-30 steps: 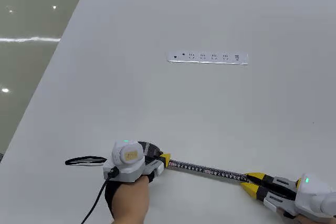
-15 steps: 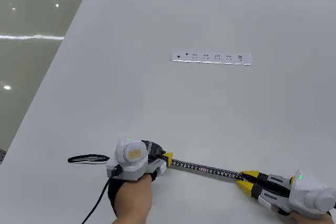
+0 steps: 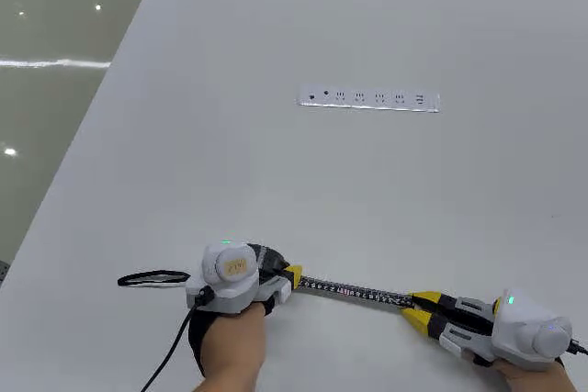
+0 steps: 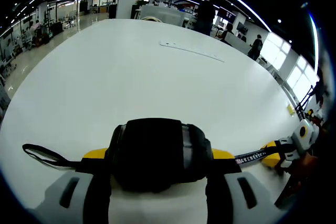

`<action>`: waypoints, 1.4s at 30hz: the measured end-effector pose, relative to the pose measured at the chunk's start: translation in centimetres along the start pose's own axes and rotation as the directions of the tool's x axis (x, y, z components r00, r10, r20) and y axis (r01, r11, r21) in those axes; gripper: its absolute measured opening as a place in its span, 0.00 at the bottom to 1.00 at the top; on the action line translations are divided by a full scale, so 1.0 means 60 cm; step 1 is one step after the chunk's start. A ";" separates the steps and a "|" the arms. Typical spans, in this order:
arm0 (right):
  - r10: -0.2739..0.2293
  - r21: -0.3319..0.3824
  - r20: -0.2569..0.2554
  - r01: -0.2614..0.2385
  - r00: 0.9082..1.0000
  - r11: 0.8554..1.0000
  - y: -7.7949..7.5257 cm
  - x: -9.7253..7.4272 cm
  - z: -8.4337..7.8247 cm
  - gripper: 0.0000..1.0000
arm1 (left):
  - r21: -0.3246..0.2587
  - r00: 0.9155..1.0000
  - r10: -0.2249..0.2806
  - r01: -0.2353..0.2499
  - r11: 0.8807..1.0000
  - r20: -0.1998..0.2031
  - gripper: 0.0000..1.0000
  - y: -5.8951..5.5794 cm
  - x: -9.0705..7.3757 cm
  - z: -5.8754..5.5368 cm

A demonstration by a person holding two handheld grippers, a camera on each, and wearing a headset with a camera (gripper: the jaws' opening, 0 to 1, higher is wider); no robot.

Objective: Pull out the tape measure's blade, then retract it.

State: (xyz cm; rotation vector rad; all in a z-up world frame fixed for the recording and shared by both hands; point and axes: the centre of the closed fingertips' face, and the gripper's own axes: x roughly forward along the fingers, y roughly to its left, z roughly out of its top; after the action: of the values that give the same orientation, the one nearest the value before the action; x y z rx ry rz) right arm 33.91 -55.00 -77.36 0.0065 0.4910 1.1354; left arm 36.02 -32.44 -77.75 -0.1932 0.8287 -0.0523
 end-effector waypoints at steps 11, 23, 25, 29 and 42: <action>0.038 -0.003 -0.009 -0.038 0.999 0.999 0.017 0.033 0.008 0.11 | -0.002 1.000 -0.002 0.002 1.000 0.001 0.72 0.001 0.000 0.000; 0.057 -0.009 -0.013 -0.057 0.998 0.998 0.026 0.056 0.016 0.11 | -0.005 1.000 -0.002 0.002 1.000 0.000 0.71 0.000 0.000 0.000; 0.058 -0.009 -0.013 -0.058 0.998 0.998 0.027 0.059 0.016 0.11 | -0.006 1.000 -0.002 0.002 1.000 0.000 0.71 0.000 0.000 0.000; 0.063 -0.010 -0.014 -0.063 0.998 0.998 0.028 0.063 0.017 0.11 | -0.006 1.000 -0.002 0.002 1.000 0.000 0.71 0.000 0.000 0.000; 0.076 -0.015 -0.017 -0.076 0.997 0.997 0.037 0.081 0.020 0.11 | -0.010 1.000 0.001 -0.001 1.000 -0.001 0.71 0.000 0.000 -0.001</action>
State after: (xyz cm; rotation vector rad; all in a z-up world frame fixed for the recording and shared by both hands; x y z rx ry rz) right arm 34.01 -49.52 -77.53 0.0027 0.4996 1.2148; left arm 35.98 -32.44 -77.75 -0.2026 0.8300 -0.0475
